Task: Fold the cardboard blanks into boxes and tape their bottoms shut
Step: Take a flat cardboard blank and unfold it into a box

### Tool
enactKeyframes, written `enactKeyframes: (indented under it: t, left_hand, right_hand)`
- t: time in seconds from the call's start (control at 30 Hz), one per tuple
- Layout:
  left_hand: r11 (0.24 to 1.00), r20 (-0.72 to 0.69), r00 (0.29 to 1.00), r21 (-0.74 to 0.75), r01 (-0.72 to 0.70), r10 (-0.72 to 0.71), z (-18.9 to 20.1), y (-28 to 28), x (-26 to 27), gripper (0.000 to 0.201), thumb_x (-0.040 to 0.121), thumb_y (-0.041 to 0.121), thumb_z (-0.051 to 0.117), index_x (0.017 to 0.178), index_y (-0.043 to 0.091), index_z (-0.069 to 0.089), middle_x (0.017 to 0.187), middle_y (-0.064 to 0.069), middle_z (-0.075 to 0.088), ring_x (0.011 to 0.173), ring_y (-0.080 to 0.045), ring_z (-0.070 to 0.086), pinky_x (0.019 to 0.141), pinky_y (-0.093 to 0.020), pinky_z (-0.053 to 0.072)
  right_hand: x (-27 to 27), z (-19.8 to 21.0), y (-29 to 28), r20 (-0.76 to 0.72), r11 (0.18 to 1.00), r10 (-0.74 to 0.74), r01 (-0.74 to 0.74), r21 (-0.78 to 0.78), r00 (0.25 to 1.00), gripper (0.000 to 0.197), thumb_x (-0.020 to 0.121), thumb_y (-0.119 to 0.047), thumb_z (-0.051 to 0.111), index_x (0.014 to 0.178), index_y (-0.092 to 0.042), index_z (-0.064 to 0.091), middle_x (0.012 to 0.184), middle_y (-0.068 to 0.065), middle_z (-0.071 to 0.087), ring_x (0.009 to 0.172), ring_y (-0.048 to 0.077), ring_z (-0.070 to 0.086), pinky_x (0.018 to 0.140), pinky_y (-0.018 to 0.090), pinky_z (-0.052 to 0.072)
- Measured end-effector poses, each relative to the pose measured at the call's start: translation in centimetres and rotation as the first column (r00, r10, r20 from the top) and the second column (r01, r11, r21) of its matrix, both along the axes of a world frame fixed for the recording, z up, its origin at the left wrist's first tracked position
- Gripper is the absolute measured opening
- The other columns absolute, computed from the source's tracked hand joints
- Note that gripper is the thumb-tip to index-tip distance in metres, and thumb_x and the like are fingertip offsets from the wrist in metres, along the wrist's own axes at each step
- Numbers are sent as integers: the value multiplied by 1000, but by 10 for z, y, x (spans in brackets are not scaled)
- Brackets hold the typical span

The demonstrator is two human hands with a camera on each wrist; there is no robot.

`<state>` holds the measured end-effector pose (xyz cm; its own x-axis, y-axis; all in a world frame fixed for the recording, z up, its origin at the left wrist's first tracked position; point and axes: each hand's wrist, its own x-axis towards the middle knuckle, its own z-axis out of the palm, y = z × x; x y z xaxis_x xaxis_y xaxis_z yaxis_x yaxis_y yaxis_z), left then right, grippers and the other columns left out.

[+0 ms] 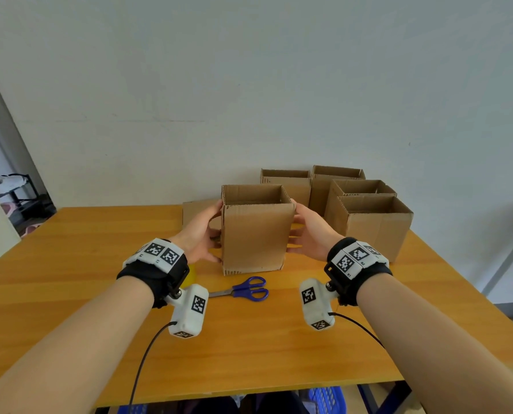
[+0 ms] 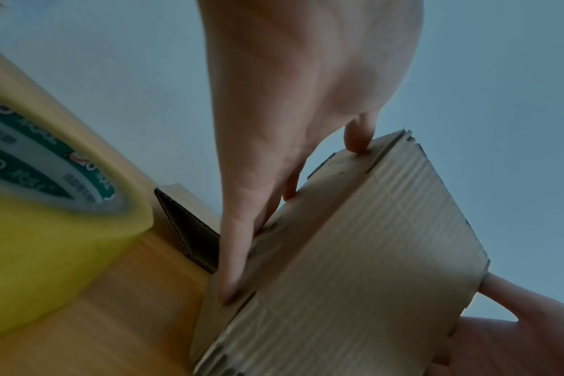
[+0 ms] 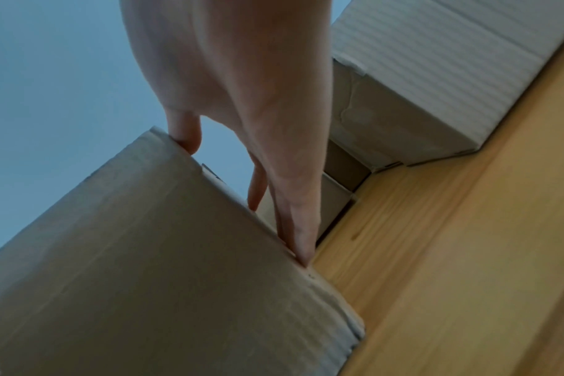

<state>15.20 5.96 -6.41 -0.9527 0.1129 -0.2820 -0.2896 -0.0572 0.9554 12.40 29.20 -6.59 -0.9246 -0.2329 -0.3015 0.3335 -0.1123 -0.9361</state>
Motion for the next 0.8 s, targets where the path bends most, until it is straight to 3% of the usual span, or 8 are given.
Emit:
enactKeyframes:
  t: [0.1,0.27,0.37,0.5,0.6,0.7,0.8]
  left_hand:
    - [1000,-6,1000,18,-6,7,-1,0,0,69,82,67,49,142,37,34,140,-20,44,124,-40,46,100,-71,29]
    - [1000,-3,1000,-2,-2,2,-2,-1,2,85,69,69,59,143,37,33,139,-17,46,125,-38,46,98,-71,30]
    - [999,-20,1000,-38,-17,16,-4,0,2,63,84,56,55,140,34,37,138,-11,48,124,-35,47,96,-71,33]
    - [995,-79,996,-86,-57,50,-4,3,1,36,98,33,45,134,32,41,118,-3,58,108,-29,55,93,-68,39]
    - [990,-112,992,-123,-63,49,-3,2,-1,41,99,23,44,138,34,36,126,-2,56,116,-31,52,93,-65,41]
    - [977,-177,981,-180,-111,79,-6,-3,-3,64,96,11,45,144,45,20,147,-1,39,131,-34,40,93,-67,41]
    - [978,-175,982,-178,-109,78,-5,-3,-2,69,96,6,44,146,44,16,148,-2,38,131,-35,40,95,-67,39]
  right_hand:
    - [1,-1,0,-1,999,32,-32,-13,999,52,91,-48,52,129,-13,49,127,17,54,117,36,53,106,52,38]
    - [2,-2,1,0,1000,14,-14,-23,1000,45,93,-33,52,134,-15,46,128,18,53,115,36,54,101,54,42]
    - [2,-2,-2,12,1000,1,-1,-5,1000,43,93,-26,53,134,-16,47,124,16,55,114,34,55,101,51,44]
    - [4,2,-9,-15,999,3,-2,33,1000,37,95,-19,51,131,-17,48,121,15,56,114,33,54,100,50,44]
    - [3,5,-10,-46,999,6,-4,52,999,38,95,-16,52,132,-22,47,119,14,56,113,33,55,98,50,46]
    - [3,4,-12,-59,998,20,-17,53,998,41,95,-16,52,135,-24,46,120,14,56,113,33,55,98,50,46]
    - [3,1,-10,-61,999,40,-41,-5,997,46,96,-30,51,140,-21,42,125,14,54,117,34,52,102,50,42]
